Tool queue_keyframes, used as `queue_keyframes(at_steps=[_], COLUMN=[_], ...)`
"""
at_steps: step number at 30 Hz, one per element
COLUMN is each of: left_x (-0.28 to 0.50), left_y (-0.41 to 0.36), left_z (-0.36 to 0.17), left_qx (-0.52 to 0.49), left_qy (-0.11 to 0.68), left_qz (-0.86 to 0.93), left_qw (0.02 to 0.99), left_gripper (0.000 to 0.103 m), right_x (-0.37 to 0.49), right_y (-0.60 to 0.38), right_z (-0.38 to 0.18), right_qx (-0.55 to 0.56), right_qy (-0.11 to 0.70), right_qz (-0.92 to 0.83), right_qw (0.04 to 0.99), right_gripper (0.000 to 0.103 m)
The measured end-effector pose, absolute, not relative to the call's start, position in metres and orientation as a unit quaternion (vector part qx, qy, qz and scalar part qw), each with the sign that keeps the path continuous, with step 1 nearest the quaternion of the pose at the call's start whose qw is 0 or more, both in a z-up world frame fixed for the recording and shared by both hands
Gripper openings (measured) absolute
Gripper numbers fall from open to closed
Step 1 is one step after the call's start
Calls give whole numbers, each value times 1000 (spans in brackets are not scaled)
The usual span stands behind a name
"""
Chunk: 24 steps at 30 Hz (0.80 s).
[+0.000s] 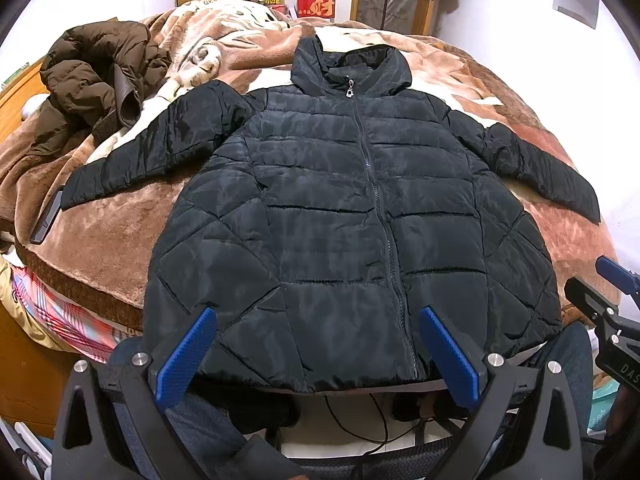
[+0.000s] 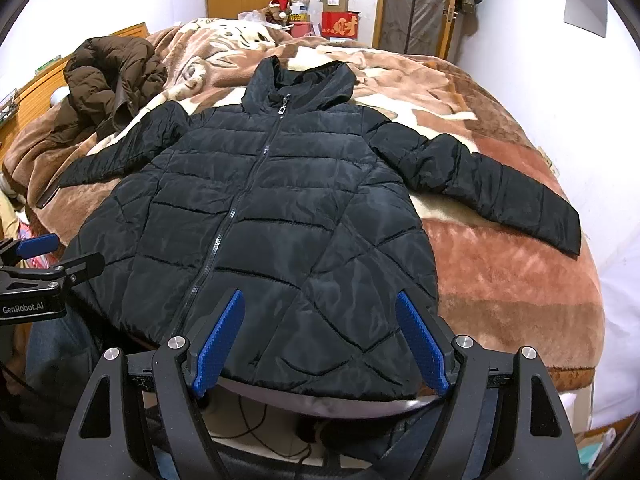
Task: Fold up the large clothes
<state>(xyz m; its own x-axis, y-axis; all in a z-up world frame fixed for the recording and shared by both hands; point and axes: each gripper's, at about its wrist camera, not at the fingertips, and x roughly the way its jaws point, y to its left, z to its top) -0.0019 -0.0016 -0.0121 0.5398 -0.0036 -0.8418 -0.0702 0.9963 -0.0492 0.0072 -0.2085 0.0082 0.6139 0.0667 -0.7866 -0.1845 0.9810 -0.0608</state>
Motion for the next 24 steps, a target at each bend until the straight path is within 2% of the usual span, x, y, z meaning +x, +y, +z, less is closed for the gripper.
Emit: queue_keyframes(at_steps=[3, 24], left_x=[-1, -3], left_y=[-2, -3], left_z=[-11, -13], left_qx=[-39, -42], left_qy=[480, 481], left_qz=[20, 19], left_qw=[876, 875], left_gripper=[102, 102], right_x=[3, 7], right_y=[-203, -207], right_z=[-3, 7], right_qx=[-68, -68], right_qy=[434, 437], right_qz=[71, 71], right_qw=[895, 894], right_gripper=[78, 78])
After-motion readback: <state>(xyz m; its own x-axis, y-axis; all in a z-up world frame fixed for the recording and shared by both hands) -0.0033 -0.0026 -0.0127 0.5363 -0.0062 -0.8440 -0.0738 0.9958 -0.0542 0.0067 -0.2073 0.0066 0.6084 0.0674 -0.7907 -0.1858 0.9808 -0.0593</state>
